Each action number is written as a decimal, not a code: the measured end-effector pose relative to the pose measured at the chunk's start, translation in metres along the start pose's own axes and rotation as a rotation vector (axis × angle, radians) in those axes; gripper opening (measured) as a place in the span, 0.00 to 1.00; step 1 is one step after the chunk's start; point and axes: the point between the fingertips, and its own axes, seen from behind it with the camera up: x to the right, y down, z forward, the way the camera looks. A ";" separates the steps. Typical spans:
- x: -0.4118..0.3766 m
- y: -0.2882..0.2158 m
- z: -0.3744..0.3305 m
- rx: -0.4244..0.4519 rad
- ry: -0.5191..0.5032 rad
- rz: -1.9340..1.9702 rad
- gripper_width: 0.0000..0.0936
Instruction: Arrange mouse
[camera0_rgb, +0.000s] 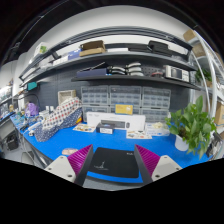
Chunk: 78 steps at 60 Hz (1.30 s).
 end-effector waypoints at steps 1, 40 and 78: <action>0.001 0.003 0.000 -0.004 0.006 0.006 0.88; -0.205 0.182 0.117 -0.251 0.011 0.077 0.87; -0.306 0.167 0.298 -0.334 0.088 0.075 0.84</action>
